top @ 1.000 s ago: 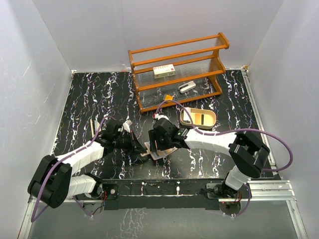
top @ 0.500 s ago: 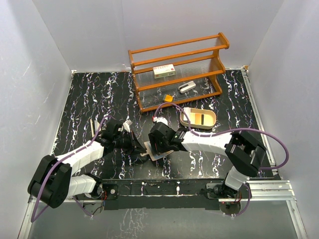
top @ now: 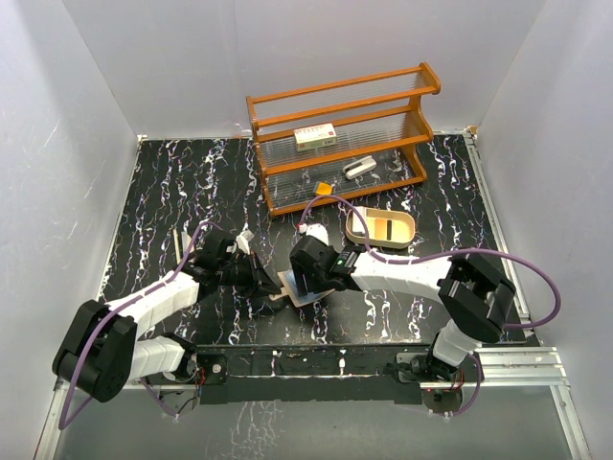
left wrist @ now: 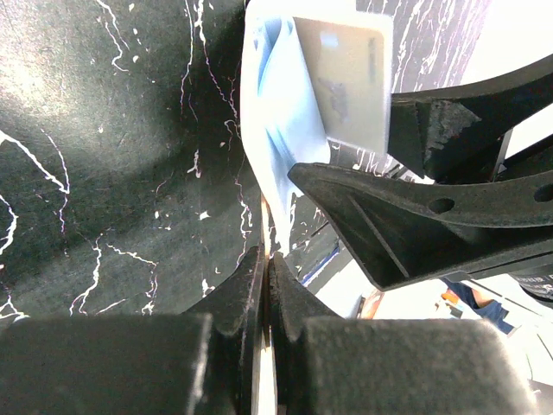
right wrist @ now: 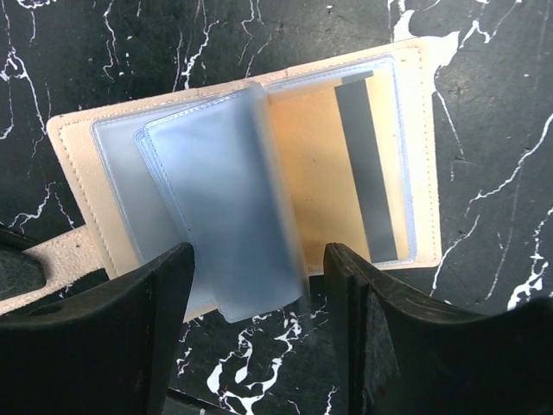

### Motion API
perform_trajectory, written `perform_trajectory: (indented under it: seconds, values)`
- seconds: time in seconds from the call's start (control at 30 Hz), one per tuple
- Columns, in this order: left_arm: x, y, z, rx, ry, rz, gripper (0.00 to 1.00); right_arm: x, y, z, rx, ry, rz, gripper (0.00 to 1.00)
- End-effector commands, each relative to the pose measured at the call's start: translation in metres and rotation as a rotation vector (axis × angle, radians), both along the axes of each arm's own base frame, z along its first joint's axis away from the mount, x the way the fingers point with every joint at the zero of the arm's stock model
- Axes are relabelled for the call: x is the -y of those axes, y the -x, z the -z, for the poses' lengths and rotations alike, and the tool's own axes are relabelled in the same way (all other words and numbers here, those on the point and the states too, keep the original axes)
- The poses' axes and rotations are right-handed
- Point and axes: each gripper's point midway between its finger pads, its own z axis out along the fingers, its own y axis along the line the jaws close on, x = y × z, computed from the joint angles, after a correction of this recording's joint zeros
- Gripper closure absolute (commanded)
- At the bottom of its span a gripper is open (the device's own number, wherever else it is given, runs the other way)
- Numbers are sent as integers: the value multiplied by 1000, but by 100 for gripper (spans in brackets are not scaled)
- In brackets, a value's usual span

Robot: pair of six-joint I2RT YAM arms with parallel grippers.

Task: Put the credit cards into the card holder
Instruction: Turn over the card slot in the card holder.

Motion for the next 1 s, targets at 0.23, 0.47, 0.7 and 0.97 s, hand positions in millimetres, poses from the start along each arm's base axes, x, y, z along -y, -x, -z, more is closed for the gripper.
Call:
perform_trajectory:
  seconds: [0.23,0.47,0.7,0.97]
  values:
    - [-1,7,-1,-2,5,16,100,1,-19,-38,113,-9,33,36]
    - [-1,8,2,-8,5,18,100,1,-19,-40,120,-20,30,29]
    - [-6,8,13,-19,-37,4,100,2,-17,-37,111,-15,24,20]
    - [-6,6,16,-18,-44,1,100,-1,-13,-33,91,-33,17,16]
